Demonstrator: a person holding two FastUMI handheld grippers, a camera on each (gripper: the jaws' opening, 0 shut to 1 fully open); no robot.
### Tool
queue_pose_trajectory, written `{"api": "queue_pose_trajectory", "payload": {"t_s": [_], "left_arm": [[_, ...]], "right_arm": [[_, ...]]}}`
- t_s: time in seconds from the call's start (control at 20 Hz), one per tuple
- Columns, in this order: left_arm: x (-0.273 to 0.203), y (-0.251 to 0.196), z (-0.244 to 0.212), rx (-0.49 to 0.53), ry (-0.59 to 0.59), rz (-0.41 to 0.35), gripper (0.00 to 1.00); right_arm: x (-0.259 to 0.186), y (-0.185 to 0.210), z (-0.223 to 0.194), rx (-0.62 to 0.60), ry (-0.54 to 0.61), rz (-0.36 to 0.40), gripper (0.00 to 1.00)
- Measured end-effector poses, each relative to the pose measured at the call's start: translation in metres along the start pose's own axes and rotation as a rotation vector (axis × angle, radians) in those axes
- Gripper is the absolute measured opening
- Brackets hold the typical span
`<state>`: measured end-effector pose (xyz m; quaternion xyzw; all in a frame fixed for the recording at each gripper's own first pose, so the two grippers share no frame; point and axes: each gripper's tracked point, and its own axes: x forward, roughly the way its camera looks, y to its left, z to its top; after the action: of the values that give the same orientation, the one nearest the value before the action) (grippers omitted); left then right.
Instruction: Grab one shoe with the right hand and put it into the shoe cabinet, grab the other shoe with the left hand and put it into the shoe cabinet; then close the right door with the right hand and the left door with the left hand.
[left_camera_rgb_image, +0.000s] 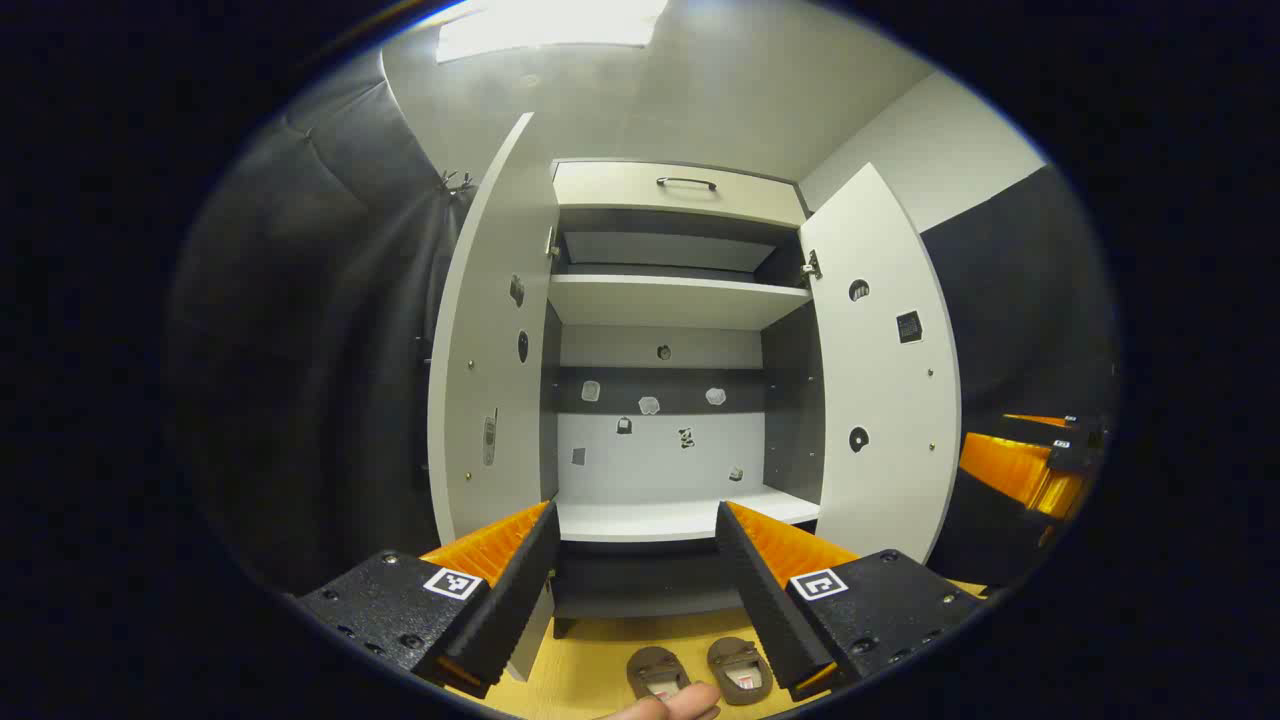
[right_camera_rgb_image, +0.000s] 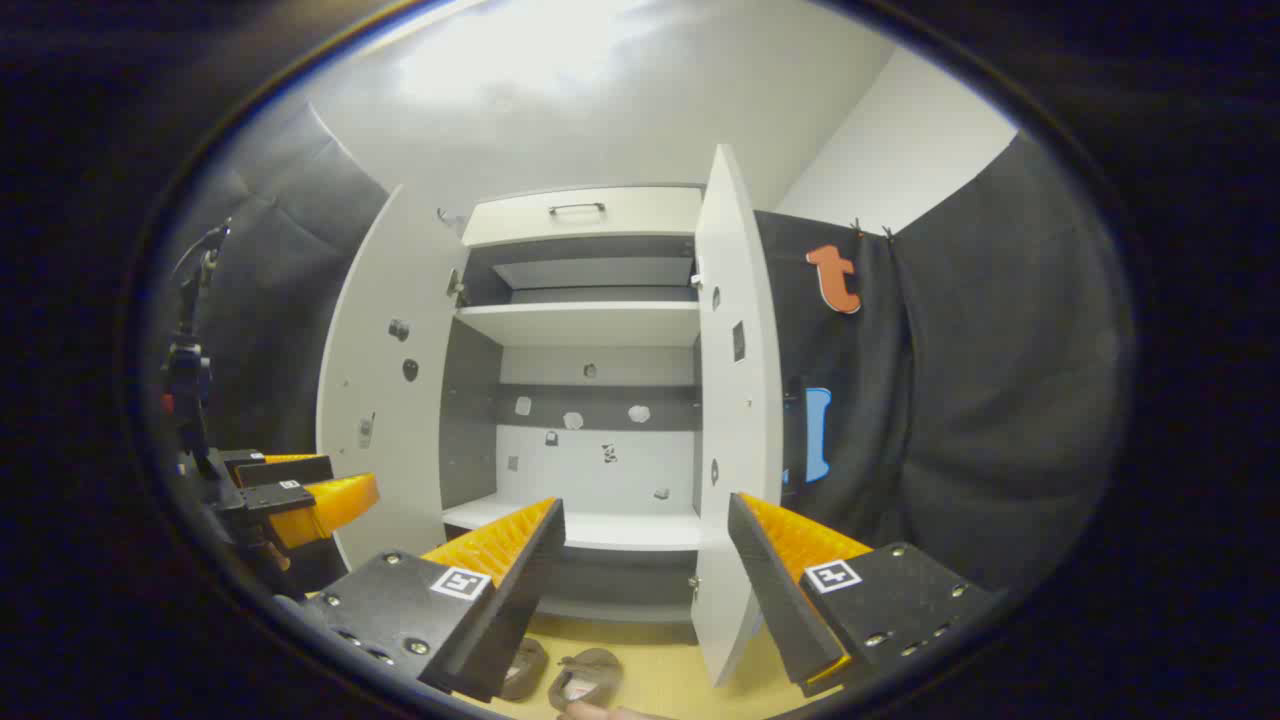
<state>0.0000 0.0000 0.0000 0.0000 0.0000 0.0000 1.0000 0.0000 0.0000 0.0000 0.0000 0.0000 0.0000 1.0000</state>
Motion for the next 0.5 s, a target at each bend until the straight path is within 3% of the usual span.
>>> {"api": "queue_pose_trajectory", "payload": {"t_s": [0.25, 0.5], "left_arm": [[0.000, -0.001, -0.004, 0.003, -0.005, -0.004, 0.93], [-0.001, -0.006, -0.007, 0.000, -0.003, -0.028, 0.96]], "right_arm": [[0.004, 0.008, -0.005, -0.019, -0.003, -0.003, 1.00], [0.011, 0.012, -0.016, -0.028, 0.015, -0.006, 0.98]]}}
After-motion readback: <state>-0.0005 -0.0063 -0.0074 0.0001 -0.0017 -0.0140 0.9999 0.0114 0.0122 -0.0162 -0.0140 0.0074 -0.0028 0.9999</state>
